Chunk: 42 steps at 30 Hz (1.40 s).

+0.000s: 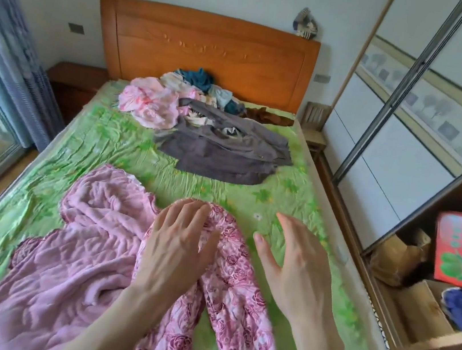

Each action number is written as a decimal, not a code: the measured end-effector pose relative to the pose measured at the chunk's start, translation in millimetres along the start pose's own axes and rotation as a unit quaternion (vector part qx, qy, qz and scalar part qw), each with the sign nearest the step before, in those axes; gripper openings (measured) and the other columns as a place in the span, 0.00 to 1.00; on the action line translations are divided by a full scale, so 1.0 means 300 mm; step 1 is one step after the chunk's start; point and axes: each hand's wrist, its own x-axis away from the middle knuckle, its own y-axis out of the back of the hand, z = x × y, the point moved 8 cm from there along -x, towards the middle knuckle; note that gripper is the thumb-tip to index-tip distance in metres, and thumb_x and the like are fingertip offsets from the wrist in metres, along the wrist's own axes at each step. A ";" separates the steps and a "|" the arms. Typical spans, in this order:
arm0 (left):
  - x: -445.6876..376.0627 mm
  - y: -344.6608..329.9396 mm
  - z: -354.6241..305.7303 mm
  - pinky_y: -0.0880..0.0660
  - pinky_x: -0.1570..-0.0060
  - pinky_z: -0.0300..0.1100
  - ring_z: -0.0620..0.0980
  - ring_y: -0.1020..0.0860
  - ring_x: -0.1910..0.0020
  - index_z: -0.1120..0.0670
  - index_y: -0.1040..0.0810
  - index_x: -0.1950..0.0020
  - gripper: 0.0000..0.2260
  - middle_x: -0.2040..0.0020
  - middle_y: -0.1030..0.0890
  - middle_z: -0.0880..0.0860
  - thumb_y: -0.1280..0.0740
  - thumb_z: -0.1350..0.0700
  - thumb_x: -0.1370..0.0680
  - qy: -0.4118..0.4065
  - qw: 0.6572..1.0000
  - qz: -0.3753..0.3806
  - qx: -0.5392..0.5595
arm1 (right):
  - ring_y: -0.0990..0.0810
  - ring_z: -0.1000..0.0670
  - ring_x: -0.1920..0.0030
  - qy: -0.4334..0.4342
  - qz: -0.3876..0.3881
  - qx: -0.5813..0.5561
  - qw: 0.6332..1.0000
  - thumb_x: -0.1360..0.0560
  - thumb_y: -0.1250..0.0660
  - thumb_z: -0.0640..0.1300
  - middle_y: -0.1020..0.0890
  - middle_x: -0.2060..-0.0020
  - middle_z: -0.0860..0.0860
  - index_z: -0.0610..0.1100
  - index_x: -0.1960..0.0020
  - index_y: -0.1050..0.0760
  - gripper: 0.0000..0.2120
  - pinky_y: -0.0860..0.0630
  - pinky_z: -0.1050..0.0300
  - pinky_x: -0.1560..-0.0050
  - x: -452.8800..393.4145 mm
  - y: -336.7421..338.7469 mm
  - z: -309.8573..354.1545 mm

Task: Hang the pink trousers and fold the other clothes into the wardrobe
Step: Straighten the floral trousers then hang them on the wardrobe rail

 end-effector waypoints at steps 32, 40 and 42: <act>-0.428 -0.818 0.518 0.29 0.28 0.56 0.55 0.26 0.30 0.53 0.26 0.27 0.22 0.32 0.22 0.53 0.40 0.43 0.16 0.156 0.983 0.082 -0.059 | 0.24 0.52 0.30 0.083 0.167 -0.025 0.982 0.16 0.46 0.65 0.22 0.30 0.51 0.47 0.25 0.28 0.30 0.34 0.45 0.24 -0.691 -0.989 -0.349; -0.403 -1.218 0.802 0.28 0.32 0.53 0.52 0.25 0.34 0.50 0.26 0.28 0.22 0.34 0.22 0.49 0.43 0.40 0.17 0.184 0.976 0.113 -0.029 | 0.22 0.54 0.33 0.014 0.192 -0.035 0.981 0.17 0.49 0.67 0.21 0.31 0.55 0.51 0.27 0.27 0.29 0.40 0.48 0.21 -0.737 -1.492 -0.444; -0.398 -1.310 0.874 0.28 0.33 0.53 0.53 0.25 0.34 0.50 0.26 0.28 0.23 0.35 0.22 0.49 0.44 0.39 0.17 0.187 0.974 0.121 -0.027 | 0.22 0.53 0.33 -0.009 0.206 -0.031 0.978 0.16 0.48 0.67 0.21 0.31 0.54 0.50 0.26 0.28 0.28 0.39 0.43 0.21 -0.749 -1.623 -0.477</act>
